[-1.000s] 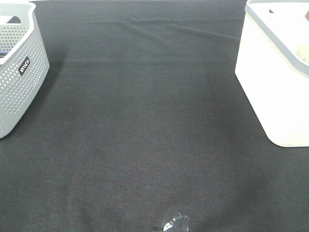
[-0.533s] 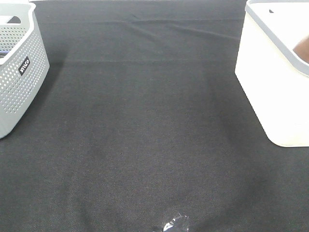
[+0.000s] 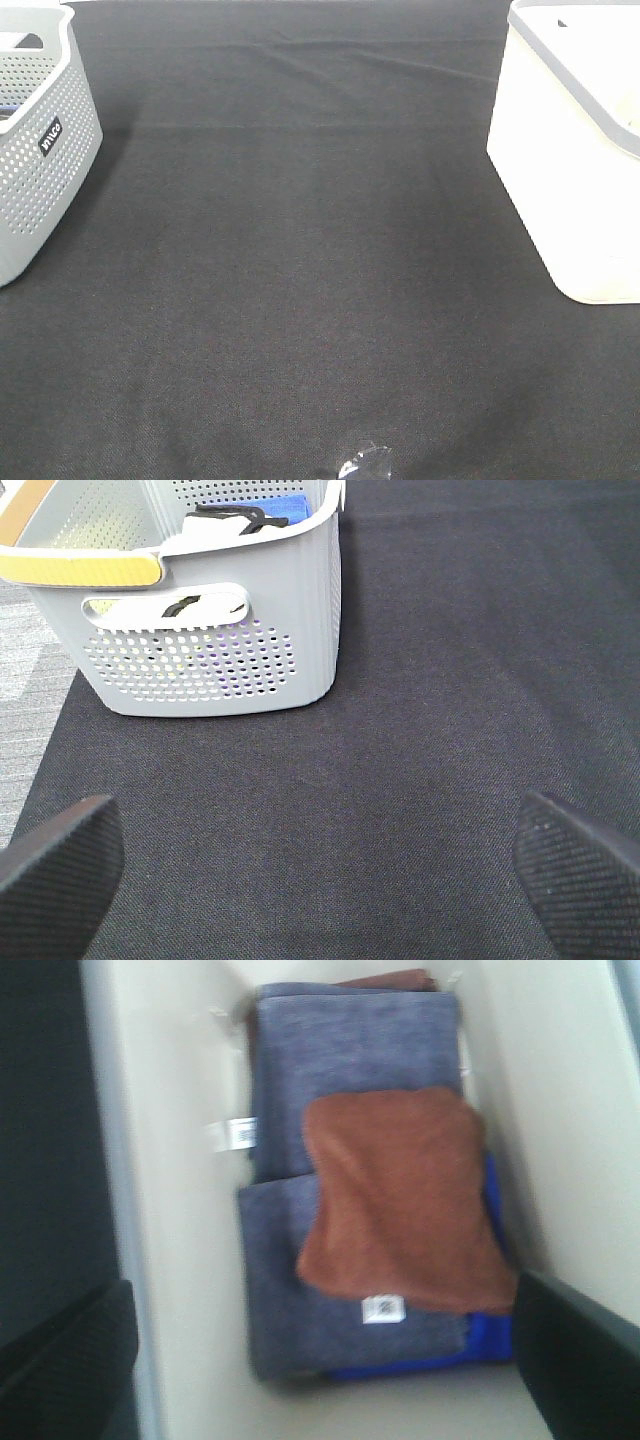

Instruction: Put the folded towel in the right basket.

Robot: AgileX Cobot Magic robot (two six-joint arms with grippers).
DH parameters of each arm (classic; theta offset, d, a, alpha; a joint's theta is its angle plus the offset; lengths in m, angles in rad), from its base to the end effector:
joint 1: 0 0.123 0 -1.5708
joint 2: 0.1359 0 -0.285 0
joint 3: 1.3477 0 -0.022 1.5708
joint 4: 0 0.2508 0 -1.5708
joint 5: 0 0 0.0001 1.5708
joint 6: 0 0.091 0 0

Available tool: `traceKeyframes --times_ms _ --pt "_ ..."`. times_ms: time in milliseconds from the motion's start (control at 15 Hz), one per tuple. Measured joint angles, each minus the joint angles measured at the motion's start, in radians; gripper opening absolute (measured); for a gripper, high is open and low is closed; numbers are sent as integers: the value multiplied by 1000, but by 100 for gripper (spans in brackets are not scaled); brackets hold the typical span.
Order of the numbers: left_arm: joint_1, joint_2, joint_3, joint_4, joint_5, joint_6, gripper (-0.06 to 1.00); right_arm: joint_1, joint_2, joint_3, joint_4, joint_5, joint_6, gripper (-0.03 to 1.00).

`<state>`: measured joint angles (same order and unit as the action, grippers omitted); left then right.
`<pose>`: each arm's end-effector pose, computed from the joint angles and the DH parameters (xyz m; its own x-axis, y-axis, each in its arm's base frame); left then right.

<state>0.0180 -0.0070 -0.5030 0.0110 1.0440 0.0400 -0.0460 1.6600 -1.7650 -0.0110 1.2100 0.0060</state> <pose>-0.0056 0.0008 0.2795 -0.4328 0.0377 -0.9007 -0.0069 0.9990 0.0451 0.3529 -0.0172 0.3928 -0.8499 0.0412 -0.5253 0.0532 0.9986 -0.0077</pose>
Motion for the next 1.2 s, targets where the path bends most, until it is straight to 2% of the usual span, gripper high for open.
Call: traceKeyframes --times_ms 200,333,600,667,800,1000,1200 --pt "0 0 0 0 0 0 99 61 -254 209 1 2 49 97" --pt "0 0 0 0 0 0 99 68 -512 404 11 5 50 97" --pt "0 0 0 0 0 0 99 69 -948 686 33 5 55 97" --pt "0 0 0 0 0 0 99 69 -948 686 33 5 55 97" --pt "0 0 0 0 0 0 99 69 -1232 868 1 3 11 97" --pt "0 0 0 0 0 0 99 69 -1518 1069 0 -78 -54 97" --pt "0 0 0 0 0 0 99 69 -1663 1205 2 -90 -67 97"
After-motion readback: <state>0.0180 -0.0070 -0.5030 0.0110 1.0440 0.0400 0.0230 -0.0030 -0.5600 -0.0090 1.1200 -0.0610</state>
